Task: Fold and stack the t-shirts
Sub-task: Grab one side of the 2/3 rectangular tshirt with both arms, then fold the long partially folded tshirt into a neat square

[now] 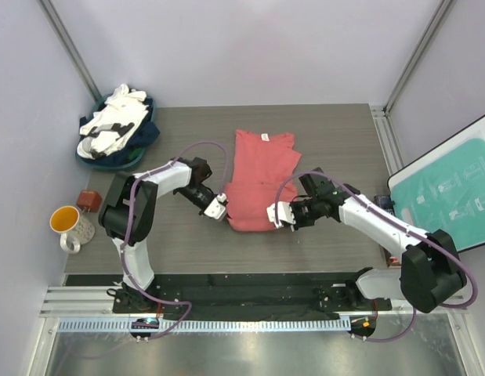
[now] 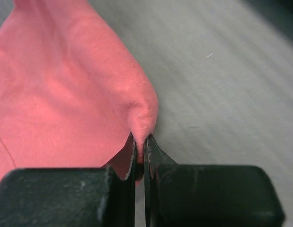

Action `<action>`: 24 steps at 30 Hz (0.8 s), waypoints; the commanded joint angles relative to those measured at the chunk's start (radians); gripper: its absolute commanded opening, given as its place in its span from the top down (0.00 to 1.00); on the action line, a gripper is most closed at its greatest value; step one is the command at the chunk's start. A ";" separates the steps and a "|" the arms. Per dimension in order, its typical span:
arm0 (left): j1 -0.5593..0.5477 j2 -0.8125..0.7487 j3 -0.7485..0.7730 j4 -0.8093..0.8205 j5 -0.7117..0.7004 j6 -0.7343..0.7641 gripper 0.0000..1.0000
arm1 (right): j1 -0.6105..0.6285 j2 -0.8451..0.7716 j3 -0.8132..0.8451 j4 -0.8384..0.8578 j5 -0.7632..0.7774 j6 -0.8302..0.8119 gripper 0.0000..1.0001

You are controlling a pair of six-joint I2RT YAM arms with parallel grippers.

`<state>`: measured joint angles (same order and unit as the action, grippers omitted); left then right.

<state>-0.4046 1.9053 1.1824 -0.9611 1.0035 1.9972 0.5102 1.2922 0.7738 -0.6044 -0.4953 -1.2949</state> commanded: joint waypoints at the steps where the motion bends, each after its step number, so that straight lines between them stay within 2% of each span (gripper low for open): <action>1: 0.000 -0.110 0.025 -0.376 0.047 0.614 1.00 | -0.002 -0.028 0.162 -0.298 -0.130 0.009 0.99; 9: -0.043 -0.244 -0.046 -0.579 0.102 0.617 1.00 | 0.022 -0.114 0.252 -0.579 -0.210 -0.038 0.99; 14: -0.089 -0.389 -0.139 -0.665 0.149 0.614 1.00 | 0.054 -0.180 0.277 -0.643 -0.290 0.008 0.99; 18: -0.125 -0.506 -0.234 -0.653 0.152 0.614 1.00 | 0.094 -0.226 0.277 -0.647 -0.302 0.066 0.99; 22: -0.125 -0.545 -0.245 -0.598 0.145 0.594 1.00 | 0.096 -0.226 0.282 -0.632 -0.261 0.053 0.99; 24: -0.123 -0.552 -0.218 -0.530 0.158 0.488 1.00 | 0.096 -0.214 0.285 -0.582 -0.208 0.052 0.99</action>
<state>-0.5327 1.3758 0.9363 -1.3201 1.1275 1.9976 0.6060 1.0737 1.0195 -1.2049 -0.7601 -1.2564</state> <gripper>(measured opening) 0.024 0.037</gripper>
